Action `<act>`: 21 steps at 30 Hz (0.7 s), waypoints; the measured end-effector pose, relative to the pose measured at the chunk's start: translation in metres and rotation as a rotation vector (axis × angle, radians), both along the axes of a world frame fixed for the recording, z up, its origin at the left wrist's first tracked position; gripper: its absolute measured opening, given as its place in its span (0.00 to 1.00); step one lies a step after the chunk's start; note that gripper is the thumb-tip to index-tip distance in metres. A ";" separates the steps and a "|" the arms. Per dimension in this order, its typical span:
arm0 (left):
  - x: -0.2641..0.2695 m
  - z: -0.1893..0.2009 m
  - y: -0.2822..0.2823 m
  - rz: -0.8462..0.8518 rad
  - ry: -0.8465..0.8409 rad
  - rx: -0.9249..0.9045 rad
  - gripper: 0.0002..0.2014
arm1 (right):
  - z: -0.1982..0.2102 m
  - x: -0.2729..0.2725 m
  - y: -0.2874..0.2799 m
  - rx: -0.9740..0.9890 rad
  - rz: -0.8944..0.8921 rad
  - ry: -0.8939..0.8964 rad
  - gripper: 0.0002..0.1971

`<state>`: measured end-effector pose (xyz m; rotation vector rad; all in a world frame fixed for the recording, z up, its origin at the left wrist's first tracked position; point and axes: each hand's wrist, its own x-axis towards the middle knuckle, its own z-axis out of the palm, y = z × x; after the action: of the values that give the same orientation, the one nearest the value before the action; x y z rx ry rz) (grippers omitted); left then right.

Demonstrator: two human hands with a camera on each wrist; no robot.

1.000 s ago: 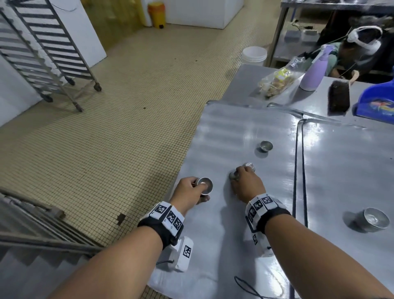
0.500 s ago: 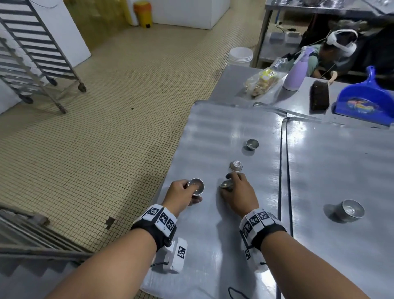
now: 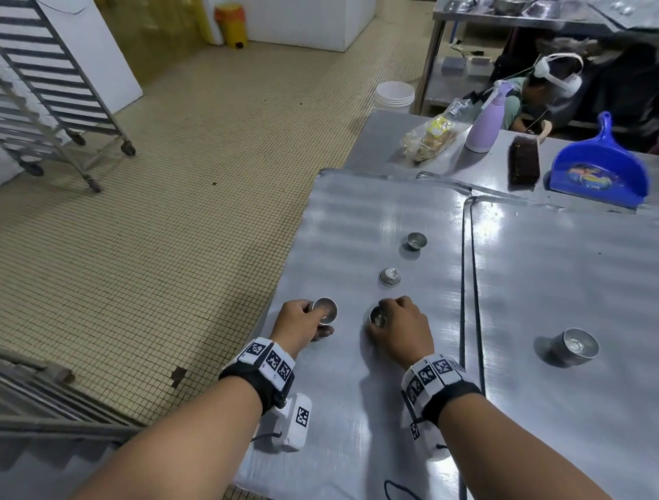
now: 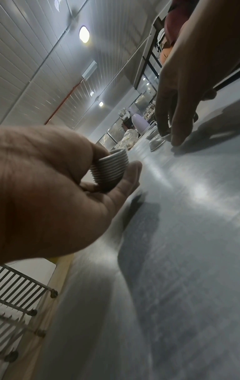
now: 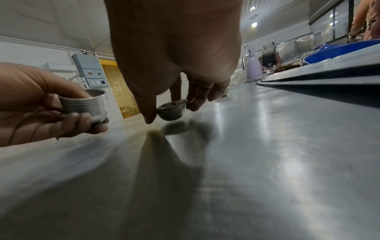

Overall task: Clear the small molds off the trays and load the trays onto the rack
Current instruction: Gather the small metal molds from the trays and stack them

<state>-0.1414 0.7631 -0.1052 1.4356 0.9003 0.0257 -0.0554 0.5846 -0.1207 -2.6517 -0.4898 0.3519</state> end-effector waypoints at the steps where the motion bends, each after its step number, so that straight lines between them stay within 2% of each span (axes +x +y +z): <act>1: 0.001 0.000 0.001 0.011 -0.004 -0.019 0.09 | 0.001 0.000 0.000 0.019 -0.005 0.007 0.20; 4: 0.004 0.000 0.004 0.039 -0.014 -0.096 0.06 | 0.005 0.001 0.004 0.110 0.003 0.012 0.25; 7: 0.008 0.004 0.005 0.115 -0.053 -0.219 0.10 | 0.016 -0.005 0.014 0.287 0.001 -0.004 0.30; 10: 0.012 0.011 0.002 0.169 -0.112 -0.335 0.14 | 0.025 -0.017 0.027 0.430 0.048 -0.025 0.29; 16: 0.015 0.017 -0.009 0.101 -0.140 -0.411 0.21 | 0.032 -0.029 0.045 0.440 0.093 -0.025 0.29; 21: 0.012 0.016 -0.009 0.094 -0.138 -0.485 0.22 | 0.028 -0.026 0.042 0.425 0.101 -0.003 0.32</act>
<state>-0.1293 0.7544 -0.0893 0.9286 0.7927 -0.0227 -0.0811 0.6266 -0.0925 -2.2223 -0.6247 0.2415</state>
